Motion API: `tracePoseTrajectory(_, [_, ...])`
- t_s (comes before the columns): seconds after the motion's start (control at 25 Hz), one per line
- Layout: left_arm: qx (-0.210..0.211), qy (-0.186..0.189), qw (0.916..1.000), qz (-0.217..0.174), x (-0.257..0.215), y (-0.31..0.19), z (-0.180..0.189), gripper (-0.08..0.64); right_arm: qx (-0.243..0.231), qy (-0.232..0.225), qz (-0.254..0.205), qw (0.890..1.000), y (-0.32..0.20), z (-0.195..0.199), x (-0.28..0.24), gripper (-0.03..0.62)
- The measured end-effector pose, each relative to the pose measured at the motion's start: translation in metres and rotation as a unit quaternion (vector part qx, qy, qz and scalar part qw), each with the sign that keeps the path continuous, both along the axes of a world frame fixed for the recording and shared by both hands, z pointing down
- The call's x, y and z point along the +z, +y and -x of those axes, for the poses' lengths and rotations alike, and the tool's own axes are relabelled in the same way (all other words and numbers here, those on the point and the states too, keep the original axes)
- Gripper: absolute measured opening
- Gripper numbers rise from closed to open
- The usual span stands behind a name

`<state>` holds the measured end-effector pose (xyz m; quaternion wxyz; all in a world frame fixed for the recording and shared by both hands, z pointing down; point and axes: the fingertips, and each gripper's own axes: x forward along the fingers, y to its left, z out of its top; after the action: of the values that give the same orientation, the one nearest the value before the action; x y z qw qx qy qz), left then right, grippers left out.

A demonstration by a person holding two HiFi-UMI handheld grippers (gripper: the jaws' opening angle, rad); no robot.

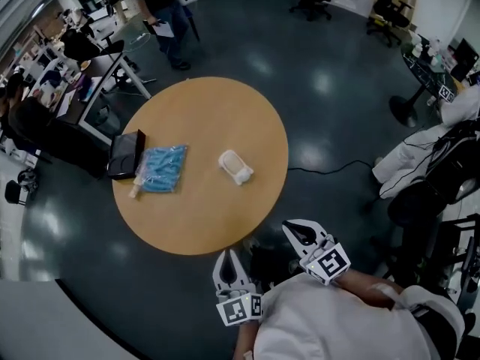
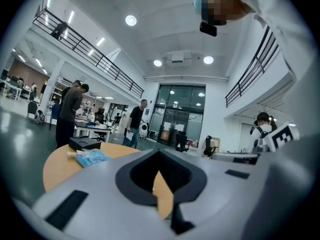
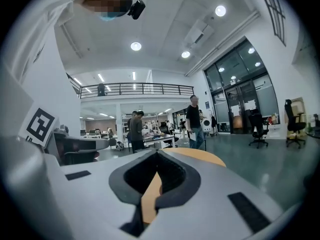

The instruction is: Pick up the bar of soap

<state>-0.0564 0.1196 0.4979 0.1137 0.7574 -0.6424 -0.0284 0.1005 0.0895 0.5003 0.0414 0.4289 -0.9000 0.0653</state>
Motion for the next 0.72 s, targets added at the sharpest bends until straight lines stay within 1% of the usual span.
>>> tracePoseTrajectory(0.2, [0.039,-0.001,0.999,-0.02,-0.008,-0.079,0.034,0.006,0.033,0.015,-0.003,0.999,-0.075,0.033,0.007,0.014])
tracePoseTrajectory(0.28, [0.047,0.002,0.9986,-0.025,-0.011,-0.105,0.047,0.006,0.04,0.026,-0.004,0.999,-0.101,0.044,0.008,0.014])
tracePoseTrajectory(0.4, [0.046,0.006,0.9987,-0.021,-0.011,-0.134,0.064,0.006,0.05,0.033,-0.004,0.998,-0.133,0.056,0.009,0.014])
tracePoseTrajectory(0.56, [0.039,0.018,0.9989,-0.016,-0.012,-0.157,0.073,0.006,0.041,0.053,0.001,0.998,-0.169,0.071,0.021,0.014])
tracePoseTrajectory(0.72, [0.034,0.013,0.999,-0.025,-0.015,-0.178,0.073,0.006,0.032,0.073,0.029,0.996,-0.204,0.083,0.058,0.014])
